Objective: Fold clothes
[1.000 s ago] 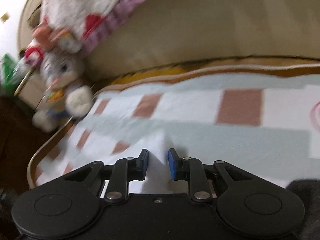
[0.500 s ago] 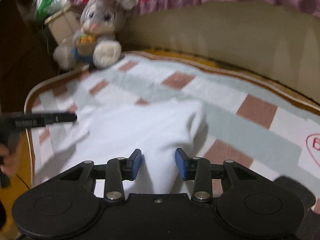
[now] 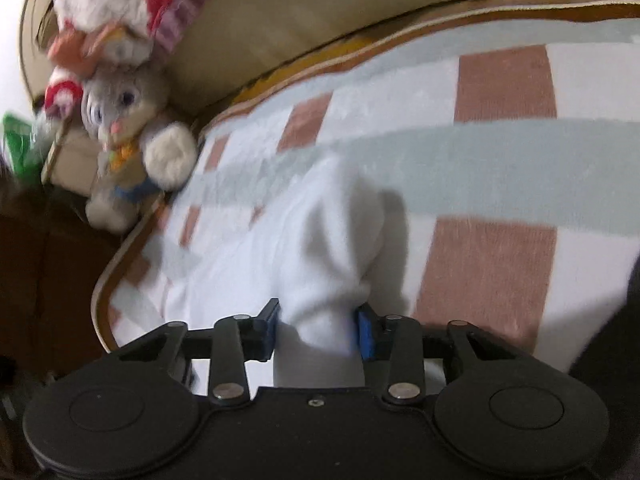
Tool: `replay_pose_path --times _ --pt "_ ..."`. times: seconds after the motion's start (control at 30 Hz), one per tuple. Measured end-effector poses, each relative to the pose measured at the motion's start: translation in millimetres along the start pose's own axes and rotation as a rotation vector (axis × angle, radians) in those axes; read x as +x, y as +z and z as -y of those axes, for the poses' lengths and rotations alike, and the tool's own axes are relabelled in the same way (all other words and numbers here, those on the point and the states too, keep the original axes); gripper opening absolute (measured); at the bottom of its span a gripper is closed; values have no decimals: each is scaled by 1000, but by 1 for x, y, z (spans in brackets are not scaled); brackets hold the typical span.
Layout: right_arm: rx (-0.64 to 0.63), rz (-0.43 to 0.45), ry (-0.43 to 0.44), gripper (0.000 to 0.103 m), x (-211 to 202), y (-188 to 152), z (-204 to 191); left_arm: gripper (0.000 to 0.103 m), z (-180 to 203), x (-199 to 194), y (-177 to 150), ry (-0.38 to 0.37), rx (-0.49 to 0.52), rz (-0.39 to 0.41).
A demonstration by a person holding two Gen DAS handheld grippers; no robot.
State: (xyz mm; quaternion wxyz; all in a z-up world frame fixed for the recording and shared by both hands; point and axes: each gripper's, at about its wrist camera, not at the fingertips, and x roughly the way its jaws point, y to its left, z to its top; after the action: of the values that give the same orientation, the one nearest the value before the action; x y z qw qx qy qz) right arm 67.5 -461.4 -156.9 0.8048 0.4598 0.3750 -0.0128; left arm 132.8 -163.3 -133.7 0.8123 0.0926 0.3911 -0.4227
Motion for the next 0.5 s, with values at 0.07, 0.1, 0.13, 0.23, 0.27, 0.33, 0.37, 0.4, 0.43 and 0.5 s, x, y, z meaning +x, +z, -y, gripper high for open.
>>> replay_pose_path --times 0.07,0.1,0.13,0.23,0.27,0.33,0.37,0.4,0.43,0.5 --pt "-24 -8 -7 35 1 3 -2 42 17 -11 -10 -48 44 15" --pt "-39 -13 -8 34 1 3 -4 43 27 -14 -14 -64 68 14" --pt "-55 -17 -8 31 1 3 -6 44 38 -16 -19 -80 93 13" --pt "-109 7 -21 28 -4 10 -17 43 59 -11 -34 -98 94 -48" --pt "-150 24 -25 26 -6 13 -23 42 62 -10 -38 -84 86 -53" --pt "-238 42 -77 25 -5 18 -35 42 65 -13 -43 -71 78 -62" --pt "-275 64 -113 25 -5 20 -39 43 65 -16 -43 -72 72 -66" --pt "-291 96 -132 25 -7 22 -41 44 61 -19 -43 -81 38 -73" --pt "-303 131 -147 25 -10 23 -42 44 56 -21 -45 -98 -12 -84" --pt "-289 183 -154 27 -21 25 -43 44 48 -22 -51 -140 -80 -134"
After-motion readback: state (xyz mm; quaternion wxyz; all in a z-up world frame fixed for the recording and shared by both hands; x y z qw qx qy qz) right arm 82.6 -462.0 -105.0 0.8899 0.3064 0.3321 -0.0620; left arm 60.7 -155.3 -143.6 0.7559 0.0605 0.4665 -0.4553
